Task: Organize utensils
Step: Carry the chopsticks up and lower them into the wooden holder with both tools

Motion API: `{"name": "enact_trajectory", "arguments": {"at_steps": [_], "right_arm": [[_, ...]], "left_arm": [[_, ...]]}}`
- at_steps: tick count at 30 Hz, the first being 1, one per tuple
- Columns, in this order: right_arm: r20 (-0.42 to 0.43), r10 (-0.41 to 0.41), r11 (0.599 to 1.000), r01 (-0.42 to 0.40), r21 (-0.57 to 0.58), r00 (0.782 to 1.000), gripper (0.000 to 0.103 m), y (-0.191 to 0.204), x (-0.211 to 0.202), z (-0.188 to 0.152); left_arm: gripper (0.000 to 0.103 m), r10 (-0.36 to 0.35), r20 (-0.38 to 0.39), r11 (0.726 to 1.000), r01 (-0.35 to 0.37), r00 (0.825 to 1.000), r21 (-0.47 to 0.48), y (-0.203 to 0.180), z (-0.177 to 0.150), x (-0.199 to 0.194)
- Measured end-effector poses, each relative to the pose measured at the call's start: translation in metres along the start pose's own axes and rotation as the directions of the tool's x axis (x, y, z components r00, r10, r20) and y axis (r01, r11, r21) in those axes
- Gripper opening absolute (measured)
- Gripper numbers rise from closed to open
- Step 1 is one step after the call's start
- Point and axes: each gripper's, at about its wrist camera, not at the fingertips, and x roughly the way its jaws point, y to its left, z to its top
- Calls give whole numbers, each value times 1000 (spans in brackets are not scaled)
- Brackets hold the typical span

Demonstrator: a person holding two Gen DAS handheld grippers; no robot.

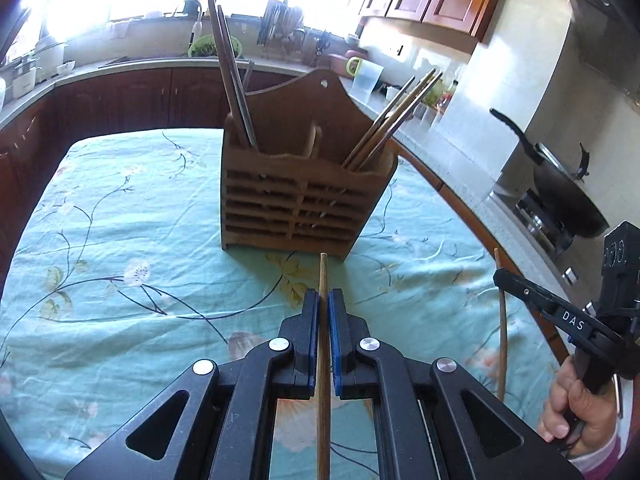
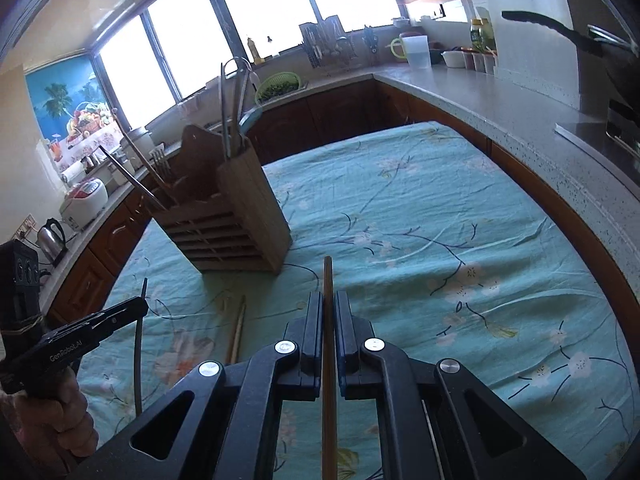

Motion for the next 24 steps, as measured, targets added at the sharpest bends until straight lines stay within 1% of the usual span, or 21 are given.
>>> {"name": "enact_trajectory", "arguments": {"at_steps": [6,9,12,18,24], "right_arm": [[104,54,998,-52,-23,993,5,23,-41,20],[153,67,997,-62,-39,986,5,33,-58,28],[186,80,996,-71,-57,979,5,42,-68,35],[204,92,994,-78,-73,975,5,53,-71,40],[200,102,993,-87,-84,975,5,56,-69,40]], "left_arm": [[3,-29,95,1000,29,995,0,7,2,-69],[3,-37,142,999,37,989,3,9,4,-98],[3,-44,176,999,45,983,-1,13,5,-119],[3,-33,218,999,35,975,-5,16,3,-139],[3,-24,227,1000,26,974,-7,18,4,-139]]}}
